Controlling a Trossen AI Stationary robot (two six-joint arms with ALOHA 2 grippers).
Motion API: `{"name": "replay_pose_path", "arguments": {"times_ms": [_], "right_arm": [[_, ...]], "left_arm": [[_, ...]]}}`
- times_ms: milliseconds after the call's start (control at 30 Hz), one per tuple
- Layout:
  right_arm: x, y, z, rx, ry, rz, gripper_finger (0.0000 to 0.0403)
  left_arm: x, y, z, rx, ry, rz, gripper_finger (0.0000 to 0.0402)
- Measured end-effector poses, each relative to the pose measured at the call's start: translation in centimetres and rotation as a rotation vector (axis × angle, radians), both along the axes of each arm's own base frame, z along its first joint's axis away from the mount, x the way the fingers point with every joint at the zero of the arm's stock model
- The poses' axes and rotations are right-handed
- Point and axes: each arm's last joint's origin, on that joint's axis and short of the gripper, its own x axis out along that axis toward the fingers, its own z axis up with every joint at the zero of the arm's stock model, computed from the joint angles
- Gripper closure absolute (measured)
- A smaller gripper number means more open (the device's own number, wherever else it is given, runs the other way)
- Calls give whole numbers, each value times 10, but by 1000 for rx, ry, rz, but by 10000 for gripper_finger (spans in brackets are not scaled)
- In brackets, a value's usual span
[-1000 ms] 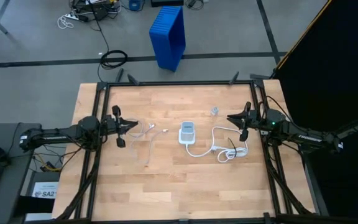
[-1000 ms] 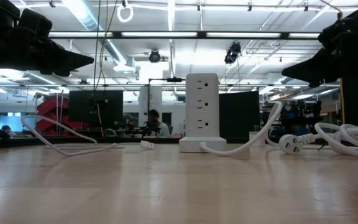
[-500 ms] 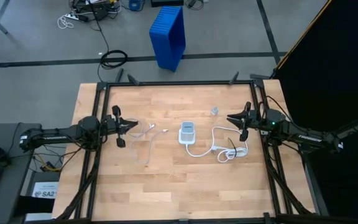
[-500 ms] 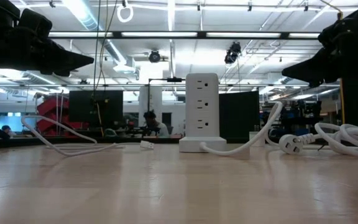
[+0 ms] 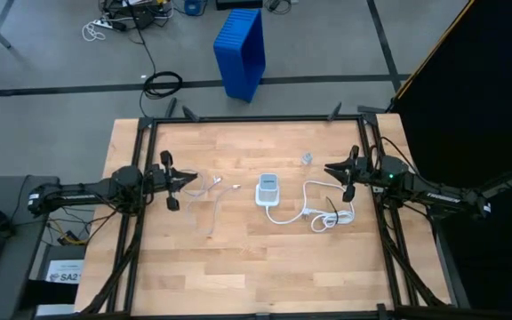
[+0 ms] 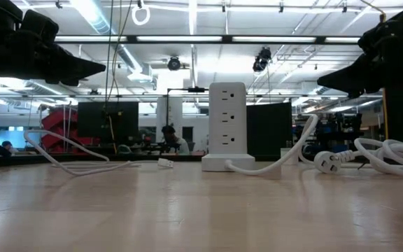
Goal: Plug in charger
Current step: Return to Home Position
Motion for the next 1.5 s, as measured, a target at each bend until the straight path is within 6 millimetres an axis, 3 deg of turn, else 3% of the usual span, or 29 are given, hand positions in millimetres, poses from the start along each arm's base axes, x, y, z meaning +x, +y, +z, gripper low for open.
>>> {"name": "replay_pose_path", "arguments": {"times_ms": [967, 1500], "right_arm": [[0, 0, 0, 0, 0, 0, 355], [0, 0, 0, 0, 0, 0, 377]], "left_arm": [[0, 0, 0, 0, 0, 0, 401], [0, 0, 0, 0, 0, 0, 401]]}}
